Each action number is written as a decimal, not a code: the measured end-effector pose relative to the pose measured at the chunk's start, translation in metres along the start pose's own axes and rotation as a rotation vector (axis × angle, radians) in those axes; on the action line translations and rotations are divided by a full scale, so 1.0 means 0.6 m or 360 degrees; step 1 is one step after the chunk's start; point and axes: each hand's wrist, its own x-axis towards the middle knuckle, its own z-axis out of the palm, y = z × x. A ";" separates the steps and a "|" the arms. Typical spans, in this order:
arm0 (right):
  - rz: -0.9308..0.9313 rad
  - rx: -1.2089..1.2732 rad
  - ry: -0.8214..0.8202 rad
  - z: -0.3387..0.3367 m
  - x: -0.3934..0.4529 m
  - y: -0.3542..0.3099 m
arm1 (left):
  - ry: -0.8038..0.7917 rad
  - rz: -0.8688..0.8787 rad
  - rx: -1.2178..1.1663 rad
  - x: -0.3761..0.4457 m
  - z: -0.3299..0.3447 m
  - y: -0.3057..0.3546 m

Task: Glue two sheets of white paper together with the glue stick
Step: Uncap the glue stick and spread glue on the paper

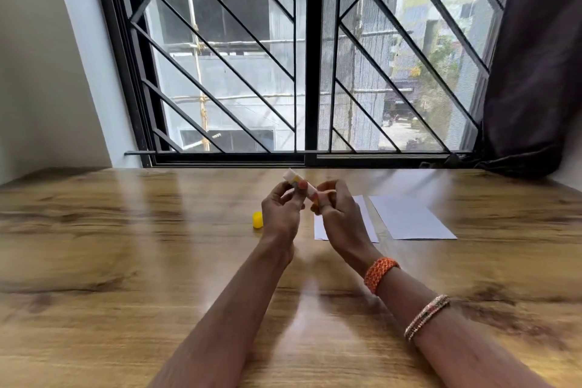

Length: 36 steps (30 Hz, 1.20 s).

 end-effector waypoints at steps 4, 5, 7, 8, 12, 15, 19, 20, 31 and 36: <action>-0.0157 -0.0128 0.0075 0.002 -0.001 0.002 | 0.0009 -0.0004 -0.0070 -0.003 0.004 0.006; -0.0173 -0.0111 0.0105 0.001 -0.001 0.002 | 0.0007 -0.0009 -0.0066 -0.004 0.004 0.008; -0.0183 -0.0088 0.0116 0.001 0.002 0.004 | 0.0015 -0.0021 -0.0068 -0.004 0.005 0.009; -0.0185 -0.0096 0.0103 0.000 0.002 0.005 | 0.0024 -0.0036 -0.0062 -0.004 0.005 0.010; -0.0137 -0.0107 -0.0013 -0.003 0.001 0.006 | 0.0041 -0.0090 -0.0044 -0.003 0.001 0.010; -0.0115 -0.0053 -0.0045 -0.006 0.000 0.004 | -0.0043 -0.0124 -0.0060 -0.006 0.003 0.011; -0.0113 -0.0013 0.0053 -0.002 -0.003 -0.002 | -0.0106 -0.0098 -0.0117 -0.008 0.007 0.011; -0.0106 -0.0007 0.0049 0.000 -0.005 -0.003 | -0.0099 -0.0084 -0.0114 -0.008 0.006 0.011; -0.0257 -0.0101 0.0086 0.002 -0.003 -0.003 | 0.0181 -0.0002 -0.0080 -0.012 0.004 0.011; -0.0369 -0.0254 0.0141 0.004 -0.004 -0.003 | 0.0202 0.0003 -0.0064 -0.012 0.002 0.013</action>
